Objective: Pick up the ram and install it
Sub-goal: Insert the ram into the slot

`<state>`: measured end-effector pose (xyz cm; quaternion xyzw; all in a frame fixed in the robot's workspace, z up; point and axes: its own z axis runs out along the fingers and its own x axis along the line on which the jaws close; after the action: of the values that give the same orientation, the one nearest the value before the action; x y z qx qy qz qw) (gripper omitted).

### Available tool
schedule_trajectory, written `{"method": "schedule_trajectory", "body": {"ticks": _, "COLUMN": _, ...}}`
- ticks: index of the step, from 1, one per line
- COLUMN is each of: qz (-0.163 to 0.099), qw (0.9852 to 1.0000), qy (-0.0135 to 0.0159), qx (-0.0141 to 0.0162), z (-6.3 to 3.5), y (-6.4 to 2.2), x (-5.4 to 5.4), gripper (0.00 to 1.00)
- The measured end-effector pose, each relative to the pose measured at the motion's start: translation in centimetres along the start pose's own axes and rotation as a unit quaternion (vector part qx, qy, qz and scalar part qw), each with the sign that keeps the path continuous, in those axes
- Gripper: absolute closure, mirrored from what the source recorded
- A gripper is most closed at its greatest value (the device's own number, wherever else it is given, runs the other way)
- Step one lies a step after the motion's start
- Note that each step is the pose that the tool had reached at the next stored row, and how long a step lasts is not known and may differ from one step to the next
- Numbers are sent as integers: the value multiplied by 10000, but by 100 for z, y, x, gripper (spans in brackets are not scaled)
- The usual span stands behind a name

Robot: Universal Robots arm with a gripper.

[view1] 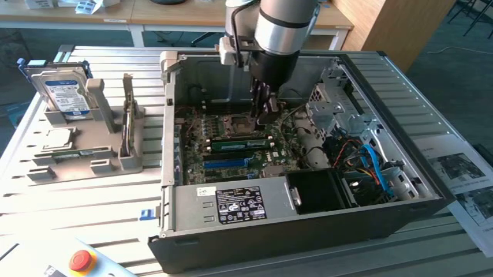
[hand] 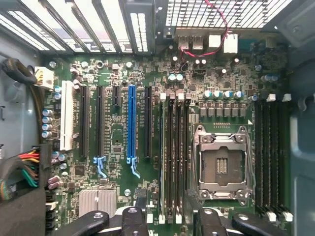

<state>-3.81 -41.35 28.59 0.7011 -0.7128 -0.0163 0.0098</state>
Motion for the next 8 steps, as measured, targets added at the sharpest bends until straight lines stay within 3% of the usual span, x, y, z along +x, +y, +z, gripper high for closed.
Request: {"method": "schedule_trajectory", "body": {"ticks": 8, "qz": 0, "qw": 10000, "qy": 0, "qx": 0, "z": -194, "y": 7, "x": -2, "gripper": 57}}
